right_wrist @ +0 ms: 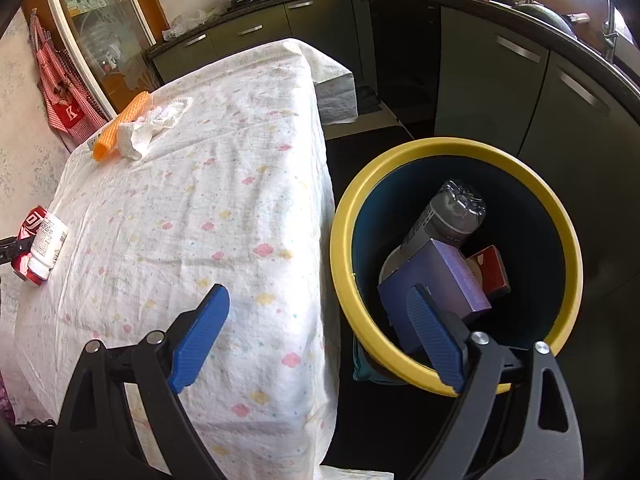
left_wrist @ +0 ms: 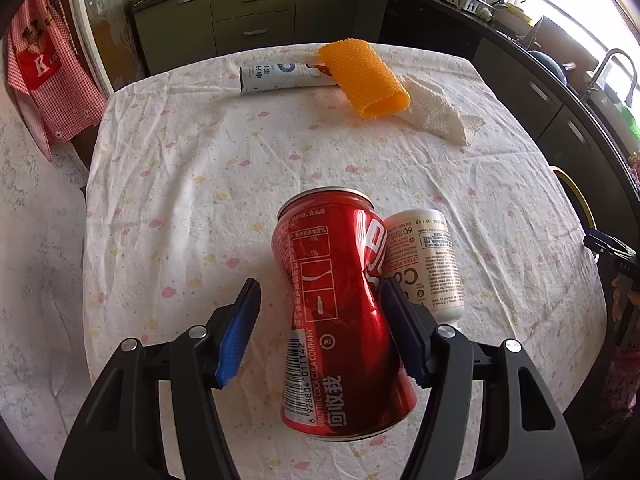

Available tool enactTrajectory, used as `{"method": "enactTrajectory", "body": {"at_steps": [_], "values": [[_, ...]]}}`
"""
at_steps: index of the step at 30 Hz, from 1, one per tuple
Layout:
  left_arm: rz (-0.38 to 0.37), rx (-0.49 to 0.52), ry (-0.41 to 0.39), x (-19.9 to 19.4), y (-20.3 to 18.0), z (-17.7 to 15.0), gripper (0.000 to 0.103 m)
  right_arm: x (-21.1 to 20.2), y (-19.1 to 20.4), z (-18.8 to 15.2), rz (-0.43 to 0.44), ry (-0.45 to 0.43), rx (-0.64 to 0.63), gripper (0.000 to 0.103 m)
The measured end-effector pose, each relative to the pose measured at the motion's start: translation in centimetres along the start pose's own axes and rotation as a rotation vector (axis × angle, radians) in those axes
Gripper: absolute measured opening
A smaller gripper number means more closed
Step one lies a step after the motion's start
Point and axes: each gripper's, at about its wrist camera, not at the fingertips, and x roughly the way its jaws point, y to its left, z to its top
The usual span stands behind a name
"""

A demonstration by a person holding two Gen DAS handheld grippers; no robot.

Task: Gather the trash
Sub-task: 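Grasp the red cola can with the left gripper and lift, then carry the cola can over the bin and open the left gripper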

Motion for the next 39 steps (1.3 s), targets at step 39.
{"method": "enactTrajectory", "body": {"at_steps": [39], "values": [[0.042,0.241,-0.182,-8.1,-7.4,1.2,0.051,-1.2,0.7,-0.3,0.023,-0.033,-0.010,0.086]]}}
